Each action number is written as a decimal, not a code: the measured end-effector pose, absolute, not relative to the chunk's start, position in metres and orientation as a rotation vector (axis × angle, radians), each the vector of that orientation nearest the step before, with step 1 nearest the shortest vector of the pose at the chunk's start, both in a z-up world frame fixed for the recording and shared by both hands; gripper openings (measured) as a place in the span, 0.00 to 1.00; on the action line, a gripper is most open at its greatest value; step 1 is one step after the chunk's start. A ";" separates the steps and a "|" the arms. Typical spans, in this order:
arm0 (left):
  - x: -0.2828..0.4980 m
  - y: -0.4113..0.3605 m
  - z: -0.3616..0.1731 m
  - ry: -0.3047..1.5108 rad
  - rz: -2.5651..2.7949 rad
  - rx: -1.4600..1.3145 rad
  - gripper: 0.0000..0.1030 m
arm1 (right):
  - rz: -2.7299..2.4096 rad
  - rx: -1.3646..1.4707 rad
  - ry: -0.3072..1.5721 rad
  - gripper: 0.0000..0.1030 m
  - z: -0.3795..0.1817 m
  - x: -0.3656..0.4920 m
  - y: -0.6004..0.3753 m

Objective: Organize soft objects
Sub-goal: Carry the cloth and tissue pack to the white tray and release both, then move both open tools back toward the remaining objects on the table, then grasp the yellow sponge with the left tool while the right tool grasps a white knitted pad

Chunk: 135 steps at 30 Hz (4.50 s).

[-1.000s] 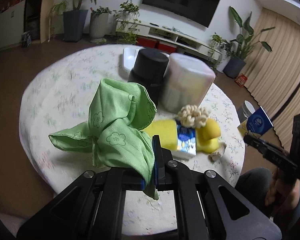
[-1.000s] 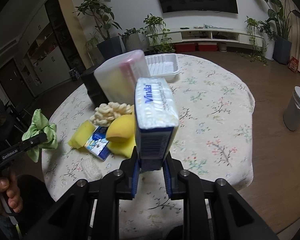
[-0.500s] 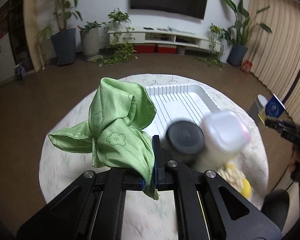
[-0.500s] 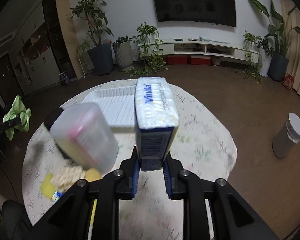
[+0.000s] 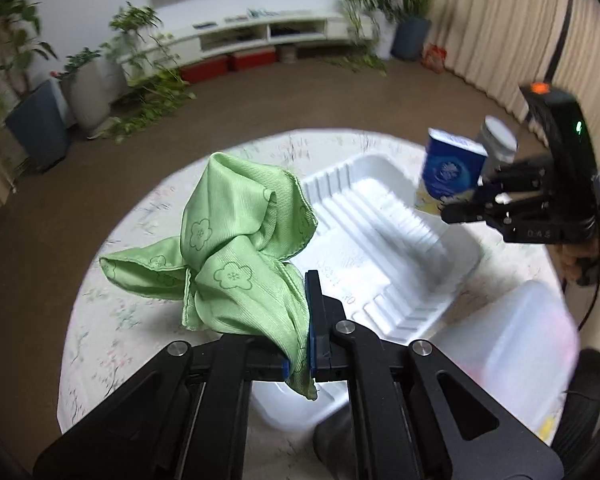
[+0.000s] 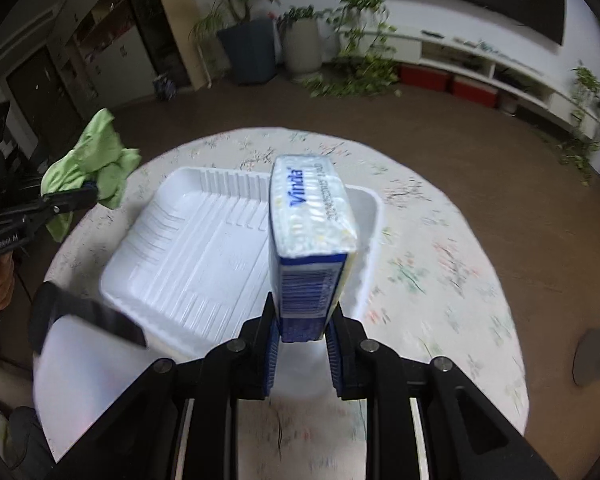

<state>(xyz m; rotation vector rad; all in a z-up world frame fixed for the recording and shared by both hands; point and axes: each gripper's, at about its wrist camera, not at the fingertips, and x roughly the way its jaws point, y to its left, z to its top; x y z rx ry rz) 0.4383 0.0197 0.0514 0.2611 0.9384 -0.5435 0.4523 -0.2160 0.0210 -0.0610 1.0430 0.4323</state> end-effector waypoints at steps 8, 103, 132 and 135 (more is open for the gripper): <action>0.465 0.026 0.015 1.030 -0.568 0.216 0.06 | 0.500 -0.064 1.123 0.23 -0.012 0.476 -0.196; 0.169 0.056 -0.040 0.930 -0.200 -0.131 0.95 | 0.115 -0.079 0.936 0.75 -0.042 0.109 -0.162; 0.173 0.059 -0.040 0.944 -0.206 -0.175 1.00 | 0.108 -0.059 0.937 0.79 -0.043 0.102 -0.161; 0.175 0.058 -0.042 0.943 -0.208 -0.150 0.99 | 0.111 -0.063 0.933 0.78 -0.043 0.102 -0.161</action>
